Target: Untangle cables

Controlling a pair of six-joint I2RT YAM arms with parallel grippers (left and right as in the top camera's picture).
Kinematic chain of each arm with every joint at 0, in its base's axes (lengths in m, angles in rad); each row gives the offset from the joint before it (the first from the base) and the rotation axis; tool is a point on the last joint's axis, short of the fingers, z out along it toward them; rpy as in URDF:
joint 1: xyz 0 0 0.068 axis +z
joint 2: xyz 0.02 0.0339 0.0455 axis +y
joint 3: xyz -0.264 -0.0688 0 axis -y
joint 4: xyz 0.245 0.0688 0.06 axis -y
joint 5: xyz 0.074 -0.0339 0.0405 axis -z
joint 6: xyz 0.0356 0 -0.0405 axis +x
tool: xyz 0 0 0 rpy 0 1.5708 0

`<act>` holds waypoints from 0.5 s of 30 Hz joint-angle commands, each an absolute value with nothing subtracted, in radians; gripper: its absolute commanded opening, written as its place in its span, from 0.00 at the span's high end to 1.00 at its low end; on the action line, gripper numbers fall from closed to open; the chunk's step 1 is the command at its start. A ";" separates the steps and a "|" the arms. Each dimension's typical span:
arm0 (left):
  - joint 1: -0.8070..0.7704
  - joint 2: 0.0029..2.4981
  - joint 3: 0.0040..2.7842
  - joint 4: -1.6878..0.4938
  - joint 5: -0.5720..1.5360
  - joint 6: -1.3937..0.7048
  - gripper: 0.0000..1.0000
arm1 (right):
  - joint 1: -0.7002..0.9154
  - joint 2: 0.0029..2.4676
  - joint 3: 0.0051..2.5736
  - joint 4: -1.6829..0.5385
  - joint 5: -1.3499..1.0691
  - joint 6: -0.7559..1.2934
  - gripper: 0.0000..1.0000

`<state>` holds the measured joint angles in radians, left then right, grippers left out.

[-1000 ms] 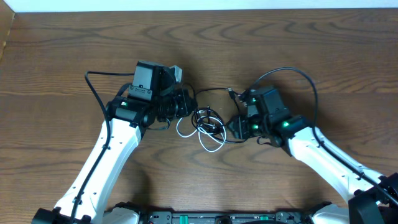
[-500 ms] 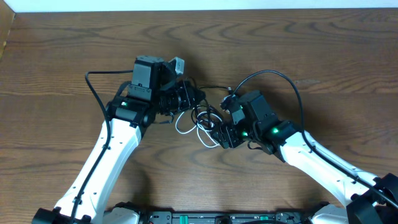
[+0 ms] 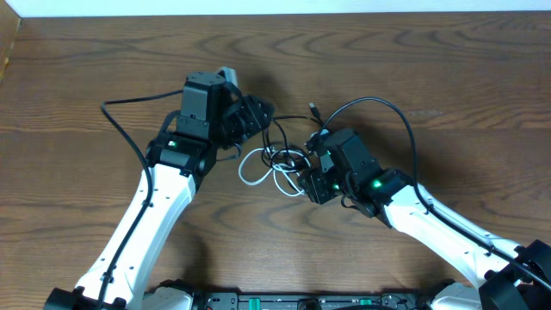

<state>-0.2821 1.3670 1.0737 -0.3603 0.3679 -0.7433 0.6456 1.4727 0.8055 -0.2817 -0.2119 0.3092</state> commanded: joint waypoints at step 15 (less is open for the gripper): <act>-0.278 1.357 0.935 -0.576 0.122 -0.674 0.43 | 0.651 1.486 0.802 -0.389 0.023 0.442 0.47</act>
